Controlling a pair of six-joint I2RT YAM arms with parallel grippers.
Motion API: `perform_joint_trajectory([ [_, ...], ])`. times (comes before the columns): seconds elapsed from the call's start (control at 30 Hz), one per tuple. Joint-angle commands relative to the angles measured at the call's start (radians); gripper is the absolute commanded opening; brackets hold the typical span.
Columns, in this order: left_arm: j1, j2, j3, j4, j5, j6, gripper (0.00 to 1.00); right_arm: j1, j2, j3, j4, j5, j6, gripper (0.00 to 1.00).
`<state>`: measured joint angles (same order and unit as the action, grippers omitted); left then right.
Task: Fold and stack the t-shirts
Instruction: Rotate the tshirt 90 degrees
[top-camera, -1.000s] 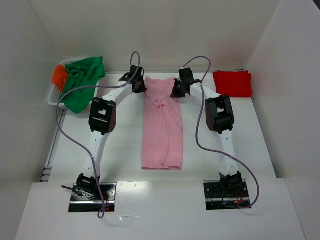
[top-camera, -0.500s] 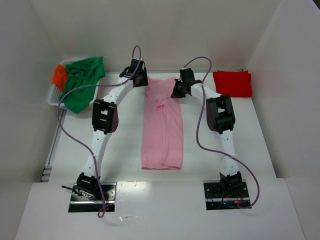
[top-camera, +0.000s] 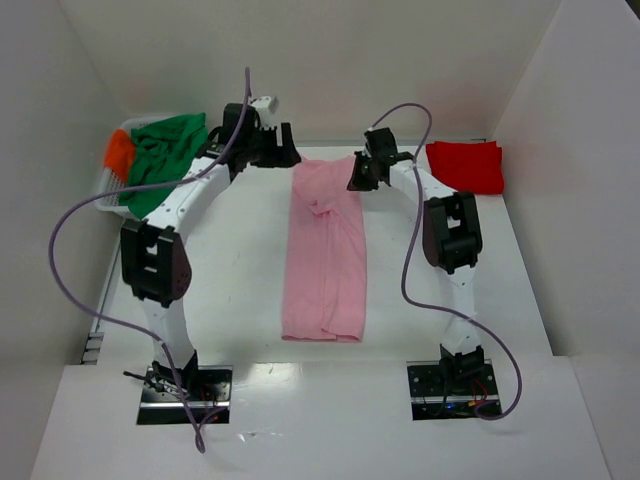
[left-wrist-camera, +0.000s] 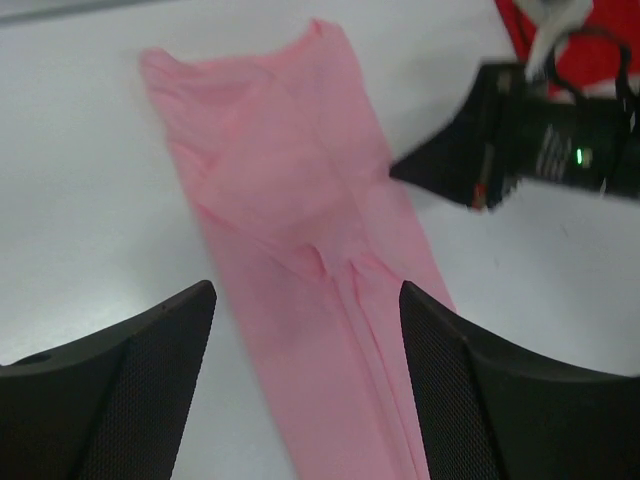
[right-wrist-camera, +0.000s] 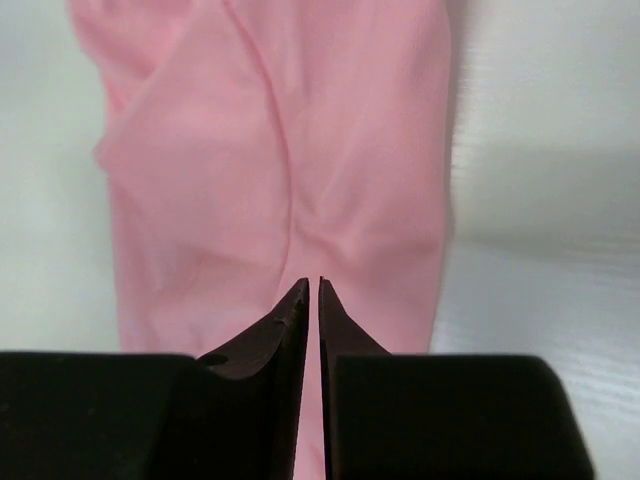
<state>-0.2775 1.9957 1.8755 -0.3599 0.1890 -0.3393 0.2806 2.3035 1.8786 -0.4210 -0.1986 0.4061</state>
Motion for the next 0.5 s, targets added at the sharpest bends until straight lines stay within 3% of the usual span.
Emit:
perform_joint_trajectory([
  [0.0,-0.029,-0.124,-0.218,0.088,0.269,0.066,0.82,-0.008,-0.171,-0.058,0.011,-0.015,-0.021,0.13],
  [0.17,-0.158,-0.170,-0.395,0.096,0.386,0.134,0.82,-0.008,-0.288,-0.191,0.074,-0.036,0.010,0.10],
  [0.2,-0.170,-0.170,-0.439,0.120,0.439,0.103,0.81,-0.008,-0.326,-0.256,0.103,-0.012,0.023,0.03],
  [0.47,-0.241,-0.043,-0.426,0.208,0.415,0.097,0.62,0.022,-0.377,-0.461,0.088,0.045,0.069,0.00],
])
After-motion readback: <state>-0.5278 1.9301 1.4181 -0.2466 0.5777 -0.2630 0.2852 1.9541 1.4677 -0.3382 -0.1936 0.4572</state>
